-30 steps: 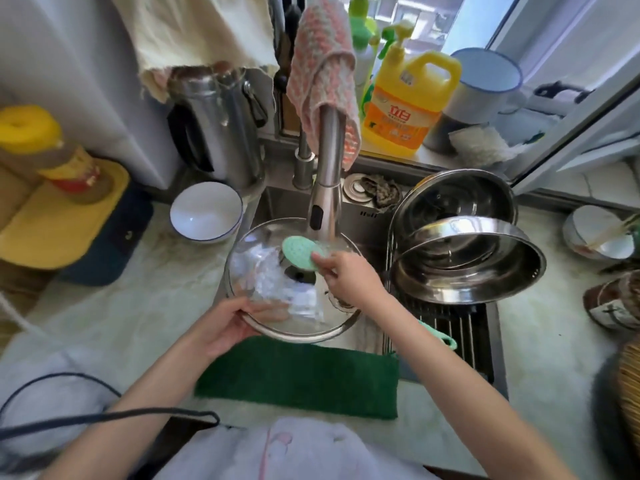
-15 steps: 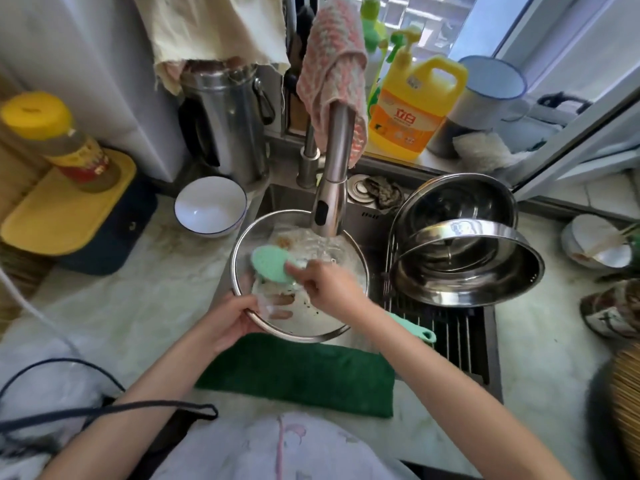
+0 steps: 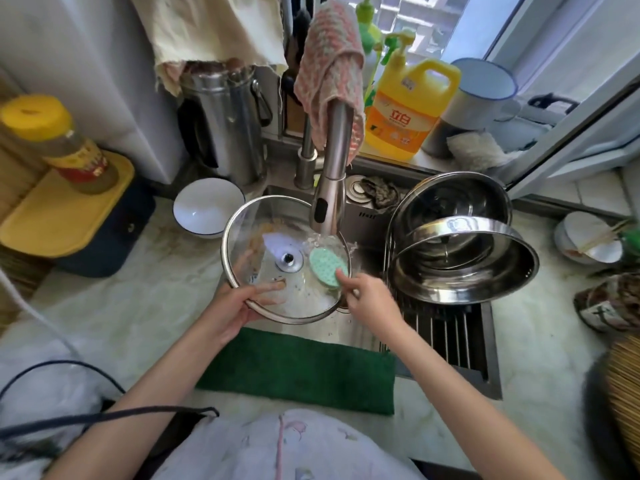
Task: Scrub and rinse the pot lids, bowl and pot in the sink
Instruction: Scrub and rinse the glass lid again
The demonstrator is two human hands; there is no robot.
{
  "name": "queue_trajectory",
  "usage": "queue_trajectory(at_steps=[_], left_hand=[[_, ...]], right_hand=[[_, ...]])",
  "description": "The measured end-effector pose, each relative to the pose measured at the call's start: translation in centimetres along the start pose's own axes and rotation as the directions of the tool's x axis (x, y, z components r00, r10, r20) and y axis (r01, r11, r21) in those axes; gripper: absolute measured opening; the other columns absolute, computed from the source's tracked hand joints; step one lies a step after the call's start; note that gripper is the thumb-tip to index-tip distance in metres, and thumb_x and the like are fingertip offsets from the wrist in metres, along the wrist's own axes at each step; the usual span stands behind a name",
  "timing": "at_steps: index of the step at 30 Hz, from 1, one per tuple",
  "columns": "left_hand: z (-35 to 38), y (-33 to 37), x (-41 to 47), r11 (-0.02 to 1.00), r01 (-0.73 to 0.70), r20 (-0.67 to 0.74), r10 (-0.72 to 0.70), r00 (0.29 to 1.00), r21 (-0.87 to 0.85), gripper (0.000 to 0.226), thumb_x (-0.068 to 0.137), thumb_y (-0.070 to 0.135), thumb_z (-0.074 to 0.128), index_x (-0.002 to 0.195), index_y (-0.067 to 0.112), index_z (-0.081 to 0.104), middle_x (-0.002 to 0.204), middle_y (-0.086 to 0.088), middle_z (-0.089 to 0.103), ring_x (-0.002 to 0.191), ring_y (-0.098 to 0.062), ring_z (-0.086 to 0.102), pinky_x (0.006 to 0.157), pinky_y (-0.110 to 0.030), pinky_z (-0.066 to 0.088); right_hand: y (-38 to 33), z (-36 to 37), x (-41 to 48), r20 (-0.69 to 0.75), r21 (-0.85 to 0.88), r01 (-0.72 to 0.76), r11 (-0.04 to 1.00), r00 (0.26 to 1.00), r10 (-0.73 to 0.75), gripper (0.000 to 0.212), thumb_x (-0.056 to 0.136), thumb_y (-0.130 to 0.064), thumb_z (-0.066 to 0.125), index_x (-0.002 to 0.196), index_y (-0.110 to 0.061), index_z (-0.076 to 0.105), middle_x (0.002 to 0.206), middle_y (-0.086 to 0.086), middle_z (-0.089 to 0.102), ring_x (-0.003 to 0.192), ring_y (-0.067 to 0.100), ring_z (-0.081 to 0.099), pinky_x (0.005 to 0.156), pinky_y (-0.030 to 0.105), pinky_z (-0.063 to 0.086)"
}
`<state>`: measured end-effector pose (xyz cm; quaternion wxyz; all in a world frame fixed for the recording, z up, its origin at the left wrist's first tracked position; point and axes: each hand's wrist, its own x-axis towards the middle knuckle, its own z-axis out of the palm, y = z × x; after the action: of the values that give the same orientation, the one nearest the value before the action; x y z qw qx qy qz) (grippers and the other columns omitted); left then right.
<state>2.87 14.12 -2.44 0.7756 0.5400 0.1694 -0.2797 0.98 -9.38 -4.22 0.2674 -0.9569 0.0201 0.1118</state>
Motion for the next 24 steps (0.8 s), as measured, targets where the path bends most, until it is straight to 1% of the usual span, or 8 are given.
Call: queue_trajectory(at_steps=[3,7,10,14,16,19,22,24], left_hand=[[-0.1,-0.5,0.6,0.999,-0.047,-0.056,0.047,0.997,-0.003,0.079,0.077,-0.013,0.049,0.143,0.029,0.037,0.114,-0.013,0.068,0.073,-0.027,0.072,0.053,-0.036,0.058],[0.0,-0.6,0.2,0.998,-0.057,-0.012,0.057,0.998,-0.012,0.091,0.064,-0.007,0.063,0.142,0.033,0.036,0.135,-0.018,0.052,0.08,-0.028,0.072,0.05,-0.032,0.056],[0.3,-0.3,0.2,0.998,-0.017,-0.013,0.018,1.0,0.058,0.106,0.051,0.005,0.075,0.143,0.034,0.032,0.135,-0.022,0.05,0.073,-0.028,0.072,0.05,-0.031,0.056],[0.1,-0.2,0.1,1.0,-0.021,-0.061,0.022,0.998,0.009,0.069,0.084,-0.017,0.037,0.139,0.025,0.036,0.098,-0.01,0.07,0.054,-0.017,0.069,0.044,-0.028,0.054],[-0.4,-0.4,0.0,1.0,-0.028,-0.049,0.029,0.998,0.013,0.072,0.083,-0.016,0.04,0.14,0.028,0.035,0.086,-0.002,0.075,0.061,-0.02,0.071,0.046,-0.028,0.055],[-0.4,-0.1,-0.1,0.998,-0.026,-0.022,0.027,0.999,0.052,0.082,0.07,-0.008,0.056,0.137,0.036,0.038,0.115,-0.015,0.067,0.078,-0.034,0.072,0.048,-0.029,0.055],[-0.1,-0.1,0.4,0.998,-0.038,-0.044,0.04,0.998,0.053,0.072,0.083,-0.018,0.036,0.135,0.031,0.039,0.1,-0.01,0.071,0.059,-0.022,0.07,0.043,-0.026,0.053],[-0.2,-0.2,0.3,0.998,-0.044,-0.053,0.047,0.998,0.044,0.071,0.084,-0.021,0.03,0.129,0.033,0.04,0.094,-0.005,0.071,0.054,-0.016,0.069,0.042,-0.026,0.053]], right_hand=[[-1.8,0.6,-2.8,0.17,0.154,0.183,0.971,0.963,-0.208,0.037,0.094,-0.017,0.055,0.13,-0.026,0.059,0.078,-0.003,0.058,0.073,0.016,0.055,0.071,0.033,0.047],[1.4,-1.5,0.8,-0.009,-0.179,-0.029,0.983,1.0,0.028,0.036,0.096,-0.02,0.049,0.129,-0.031,0.059,0.089,-0.002,0.059,0.082,0.026,0.062,0.064,0.034,0.044],[-0.8,-0.7,1.6,0.014,-0.024,-0.022,0.999,1.0,0.022,0.033,0.097,-0.021,0.047,0.126,-0.024,0.062,0.09,0.007,0.063,0.08,0.031,0.061,0.067,0.039,0.045],[-1.4,-0.6,-1.2,0.218,0.075,0.18,0.981,0.957,-0.192,0.034,0.097,-0.025,0.052,0.128,-0.034,0.059,0.079,-0.004,0.056,0.067,0.013,0.051,0.062,0.034,0.041],[0.6,-1.5,-0.3,0.143,-0.096,0.125,0.988,0.984,-0.11,0.034,0.096,-0.027,0.051,0.128,-0.039,0.058,0.083,-0.005,0.06,0.072,0.015,0.057,0.062,0.034,0.045],[0.4,-1.3,1.0,-0.009,-0.061,0.0,0.998,1.0,-0.001,0.035,0.095,-0.02,0.051,0.127,-0.029,0.061,0.092,0.004,0.067,0.077,0.025,0.063,0.066,0.037,0.05],[-2.4,0.2,-0.9,0.148,0.15,0.174,0.973,0.969,-0.196,0.035,0.095,-0.019,0.054,0.128,-0.029,0.06,0.081,0.001,0.062,0.069,0.019,0.056,0.069,0.035,0.046],[-1.7,-0.5,-2.2,0.241,0.071,0.226,0.971,0.941,-0.237,0.035,0.096,-0.026,0.053,0.13,-0.035,0.057,0.078,0.001,0.058,0.066,0.016,0.05,0.065,0.034,0.042]])
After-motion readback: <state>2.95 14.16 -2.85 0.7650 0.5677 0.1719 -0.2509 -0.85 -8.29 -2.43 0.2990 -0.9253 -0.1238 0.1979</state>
